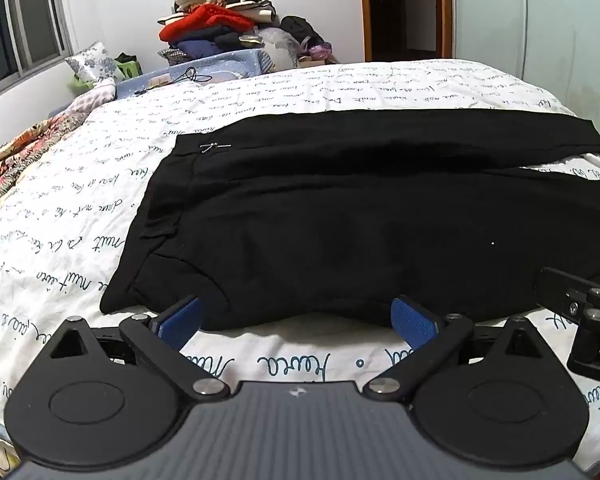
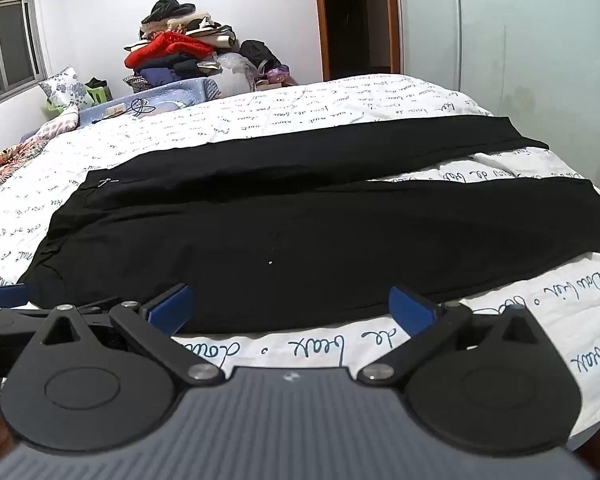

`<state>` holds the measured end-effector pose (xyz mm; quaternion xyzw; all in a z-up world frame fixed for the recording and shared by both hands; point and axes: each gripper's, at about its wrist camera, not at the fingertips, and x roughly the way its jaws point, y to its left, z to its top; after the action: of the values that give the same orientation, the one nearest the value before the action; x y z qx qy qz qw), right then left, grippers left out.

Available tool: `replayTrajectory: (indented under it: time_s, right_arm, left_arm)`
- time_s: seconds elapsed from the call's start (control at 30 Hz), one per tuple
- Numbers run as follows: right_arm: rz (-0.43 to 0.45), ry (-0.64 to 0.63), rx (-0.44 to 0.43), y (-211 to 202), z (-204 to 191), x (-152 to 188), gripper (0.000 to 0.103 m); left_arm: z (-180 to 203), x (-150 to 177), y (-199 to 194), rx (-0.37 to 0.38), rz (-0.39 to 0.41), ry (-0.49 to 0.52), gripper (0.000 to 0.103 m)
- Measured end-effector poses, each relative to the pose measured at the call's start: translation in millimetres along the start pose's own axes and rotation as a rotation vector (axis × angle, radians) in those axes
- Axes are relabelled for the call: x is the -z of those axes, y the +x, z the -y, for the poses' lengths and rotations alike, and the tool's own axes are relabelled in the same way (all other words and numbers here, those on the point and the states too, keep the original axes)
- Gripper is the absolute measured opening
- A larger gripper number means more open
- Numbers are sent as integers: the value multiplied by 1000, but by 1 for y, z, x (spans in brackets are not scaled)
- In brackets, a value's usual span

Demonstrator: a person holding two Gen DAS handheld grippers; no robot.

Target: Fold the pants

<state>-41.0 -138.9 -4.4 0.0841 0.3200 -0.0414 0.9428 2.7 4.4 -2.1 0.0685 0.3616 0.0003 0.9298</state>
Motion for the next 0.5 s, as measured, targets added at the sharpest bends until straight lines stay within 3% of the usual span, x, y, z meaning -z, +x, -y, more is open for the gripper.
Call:
replayTrajectory:
  time_s: [0.5]
  right_arm:
    - [-9,20,5,3,3,0,103]
  left_arm:
    - [-7,-2,7,1,-20,-30,101]
